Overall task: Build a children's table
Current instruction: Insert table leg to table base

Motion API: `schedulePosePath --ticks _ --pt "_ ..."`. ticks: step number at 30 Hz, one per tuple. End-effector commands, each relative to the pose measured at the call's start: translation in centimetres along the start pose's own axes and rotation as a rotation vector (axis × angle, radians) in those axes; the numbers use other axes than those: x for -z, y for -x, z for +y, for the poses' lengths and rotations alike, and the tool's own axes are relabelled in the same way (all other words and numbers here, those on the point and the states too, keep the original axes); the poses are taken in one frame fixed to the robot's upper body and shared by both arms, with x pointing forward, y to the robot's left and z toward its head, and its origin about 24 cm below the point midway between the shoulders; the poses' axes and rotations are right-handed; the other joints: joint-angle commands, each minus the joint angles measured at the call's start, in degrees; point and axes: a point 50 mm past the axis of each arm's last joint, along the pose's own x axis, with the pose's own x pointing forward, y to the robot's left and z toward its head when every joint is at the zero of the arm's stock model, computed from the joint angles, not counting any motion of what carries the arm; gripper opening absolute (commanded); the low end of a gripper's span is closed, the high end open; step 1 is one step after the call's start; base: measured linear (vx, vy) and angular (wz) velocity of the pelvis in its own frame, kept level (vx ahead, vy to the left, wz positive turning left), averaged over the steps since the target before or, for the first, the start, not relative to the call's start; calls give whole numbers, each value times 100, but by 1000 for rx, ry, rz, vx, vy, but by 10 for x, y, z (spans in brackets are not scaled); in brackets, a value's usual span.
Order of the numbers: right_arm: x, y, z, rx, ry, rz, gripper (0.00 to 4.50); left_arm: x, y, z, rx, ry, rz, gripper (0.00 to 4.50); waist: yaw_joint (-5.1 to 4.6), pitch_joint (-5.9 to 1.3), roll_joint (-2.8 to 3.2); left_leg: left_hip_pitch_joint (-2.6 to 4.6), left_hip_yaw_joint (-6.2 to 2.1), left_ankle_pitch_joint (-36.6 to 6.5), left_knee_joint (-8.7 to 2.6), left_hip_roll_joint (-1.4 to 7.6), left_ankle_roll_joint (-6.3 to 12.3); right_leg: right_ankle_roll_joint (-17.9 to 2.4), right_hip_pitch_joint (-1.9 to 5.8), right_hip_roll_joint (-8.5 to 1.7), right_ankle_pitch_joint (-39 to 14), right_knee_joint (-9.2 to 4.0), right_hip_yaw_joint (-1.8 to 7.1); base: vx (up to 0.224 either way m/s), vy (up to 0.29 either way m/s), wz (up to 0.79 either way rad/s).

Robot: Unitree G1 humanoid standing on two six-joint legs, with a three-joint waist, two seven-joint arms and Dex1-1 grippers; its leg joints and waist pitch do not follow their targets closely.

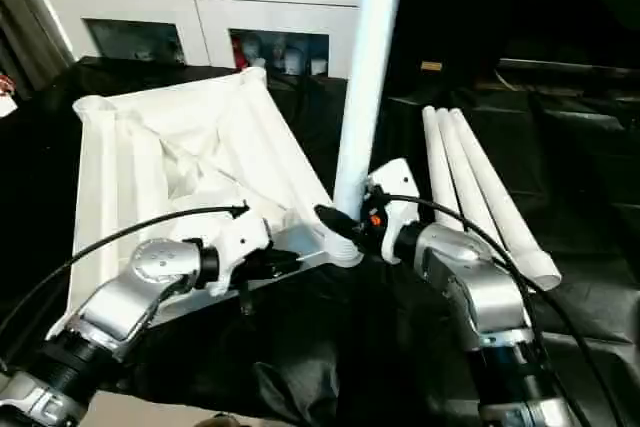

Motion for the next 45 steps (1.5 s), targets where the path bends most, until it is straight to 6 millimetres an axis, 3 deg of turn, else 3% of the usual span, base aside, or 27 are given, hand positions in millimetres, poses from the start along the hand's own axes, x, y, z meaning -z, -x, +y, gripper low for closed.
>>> schedulePosePath --ticks 1,13,23,32,37,45 --pt "-2 -3 -4 -4 19 14 191 12 3 -4 70 21 89 0 1 -327 -72 74 -165 -887 -397 387 210 -763 218 -642 -1511 -504 394 0 0 0" --pt "6 -5 -9 -35 11 68 190 11 7 1 123 48 166 0 -11 -329 -86 83 -159 -940 -398 388 171 -844 235 -643 -1403 -496 398 0 0 0" --pt "27 11 -12 22 -100 -13 190 10 8 5 87 88 194 0 10 -311 -59 119 -179 -1255 -429 405 112 -799 220 -658 -1766 -557 397 0 0 0" --pt "41 21 -9 52 -132 -55 190 10 7 5 84 87 209 0 5 -303 -21 125 -195 -1416 -462 414 84 -831 224 -651 -1702 -566 389 0 0 0" --pt "44 21 -4 44 -75 -26 190 10 7 8 77 83 215 0 -9 -277 34 152 -203 -1702 -480 407 14 -762 208 -653 -2027 -628 389 0 0 0" --pt "43 20 0 64 -71 -54 190 10 7 9 74 81 221 0 -16 -270 30 149 -220 -1776 -491 395 32 -630 203 -668 -2421 -671 383 0 0 0"
